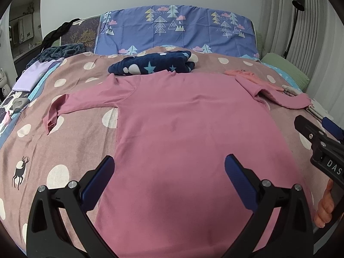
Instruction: Fold small clothes
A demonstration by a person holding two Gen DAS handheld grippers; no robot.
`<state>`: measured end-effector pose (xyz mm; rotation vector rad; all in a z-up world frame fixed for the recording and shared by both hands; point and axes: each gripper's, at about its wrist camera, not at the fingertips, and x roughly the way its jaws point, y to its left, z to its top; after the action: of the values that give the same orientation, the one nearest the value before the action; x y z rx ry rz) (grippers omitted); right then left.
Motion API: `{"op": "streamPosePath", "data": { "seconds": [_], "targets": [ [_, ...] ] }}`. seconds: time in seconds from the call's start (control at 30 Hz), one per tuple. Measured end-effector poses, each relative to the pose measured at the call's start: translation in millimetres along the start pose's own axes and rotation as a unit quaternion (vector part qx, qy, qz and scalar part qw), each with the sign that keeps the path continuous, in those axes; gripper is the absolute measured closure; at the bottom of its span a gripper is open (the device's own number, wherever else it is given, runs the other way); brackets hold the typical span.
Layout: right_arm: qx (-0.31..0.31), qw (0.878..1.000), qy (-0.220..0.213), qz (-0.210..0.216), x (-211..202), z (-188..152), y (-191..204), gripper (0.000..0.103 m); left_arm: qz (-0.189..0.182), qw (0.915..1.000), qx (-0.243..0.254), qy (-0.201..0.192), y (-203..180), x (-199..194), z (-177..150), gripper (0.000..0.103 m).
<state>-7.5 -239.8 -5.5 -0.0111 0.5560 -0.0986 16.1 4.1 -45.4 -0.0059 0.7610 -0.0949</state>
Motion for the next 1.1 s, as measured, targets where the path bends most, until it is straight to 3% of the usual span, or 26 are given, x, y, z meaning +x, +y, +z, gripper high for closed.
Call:
{"op": "streamPosePath", "data": {
  "seconds": [0.67, 0.8, 1.03, 1.1],
  "targets": [
    [-0.012, 1.0, 0.006, -0.005, 10, 6, 11, 0.002, 0.006, 1.0, 0.0, 0.003, 13, 11, 2, 0.001],
    [-0.014, 1.0, 0.007, -0.006, 14, 8, 15, 0.002, 0.024, 0.9997, 0.0, 0.001, 21, 16, 3, 0.001],
    [-0.026, 1.0, 0.013, 0.003, 27, 10, 23, 0.002, 0.006, 0.9995, 0.001, -0.031, 43, 19, 2, 0.001],
    [-0.026, 1.0, 0.008, 0.015, 30, 13, 25, 0.002, 0.026, 0.999, 0.011, -0.034, 49, 21, 4, 0.001]
  ]
}}
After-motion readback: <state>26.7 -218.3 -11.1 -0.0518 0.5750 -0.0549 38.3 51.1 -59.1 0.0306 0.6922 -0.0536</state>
